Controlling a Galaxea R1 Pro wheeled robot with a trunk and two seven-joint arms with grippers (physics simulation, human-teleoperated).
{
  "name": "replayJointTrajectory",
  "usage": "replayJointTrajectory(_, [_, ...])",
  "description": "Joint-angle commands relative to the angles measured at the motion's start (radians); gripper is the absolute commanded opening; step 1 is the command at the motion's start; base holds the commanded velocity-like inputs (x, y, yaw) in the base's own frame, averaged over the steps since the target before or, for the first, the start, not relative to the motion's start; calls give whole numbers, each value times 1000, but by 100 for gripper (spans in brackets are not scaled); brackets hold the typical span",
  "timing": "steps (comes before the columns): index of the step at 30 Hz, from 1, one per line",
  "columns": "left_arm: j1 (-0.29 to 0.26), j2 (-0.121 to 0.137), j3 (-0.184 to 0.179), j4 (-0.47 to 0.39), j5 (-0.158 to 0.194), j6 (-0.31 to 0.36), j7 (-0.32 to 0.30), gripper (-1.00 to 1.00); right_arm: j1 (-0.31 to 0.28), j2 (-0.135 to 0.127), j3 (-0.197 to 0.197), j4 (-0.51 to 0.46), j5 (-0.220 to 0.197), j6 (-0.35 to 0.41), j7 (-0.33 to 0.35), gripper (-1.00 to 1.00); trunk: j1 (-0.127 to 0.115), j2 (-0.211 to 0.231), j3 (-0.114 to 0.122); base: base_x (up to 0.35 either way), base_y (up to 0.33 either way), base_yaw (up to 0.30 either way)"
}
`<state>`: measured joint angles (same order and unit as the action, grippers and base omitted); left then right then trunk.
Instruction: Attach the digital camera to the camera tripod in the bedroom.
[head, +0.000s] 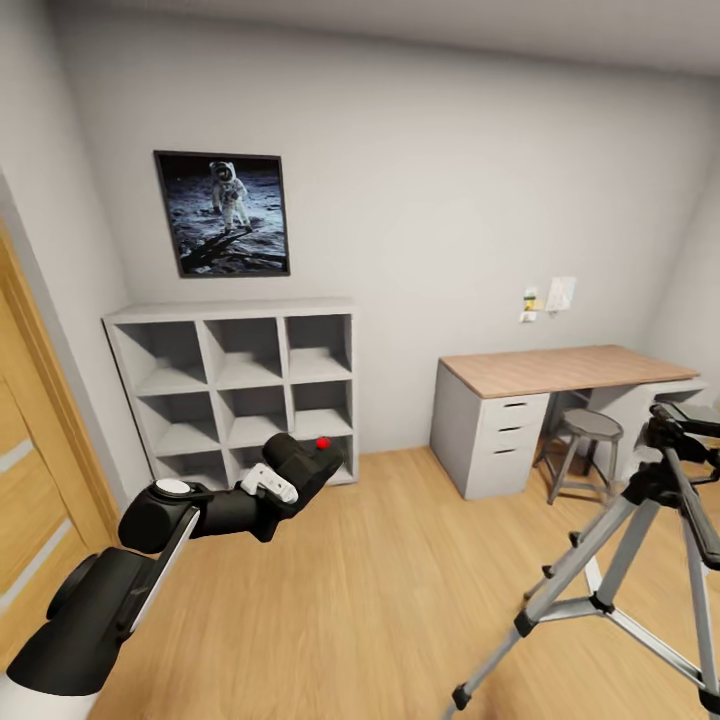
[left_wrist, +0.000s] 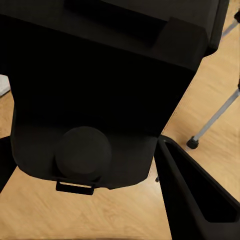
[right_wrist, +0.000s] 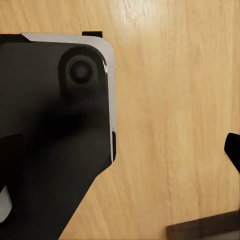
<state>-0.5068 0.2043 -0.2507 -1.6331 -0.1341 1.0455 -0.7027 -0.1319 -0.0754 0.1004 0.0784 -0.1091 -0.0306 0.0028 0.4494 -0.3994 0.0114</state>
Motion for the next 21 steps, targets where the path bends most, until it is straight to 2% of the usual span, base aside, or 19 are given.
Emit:
replayJointTrajectory(1, [-1,0,-1,-1,-10,2,-9,-100,-1,0,9,3,-10,-3,0,100,1,-1,0,174,110,286])
replayJointTrajectory(13, [-1,-3,-2,-1,-10,2,-9,-100,0,0,9,3,-10,-3,0,100,1,-1,0,215,139,277])
replayJointTrajectory(21, [-1,-8,-2,0,-10,2,-9,-100,0,0,9,3,-10,-1,-1,100,1,-1,0,270,138,45])
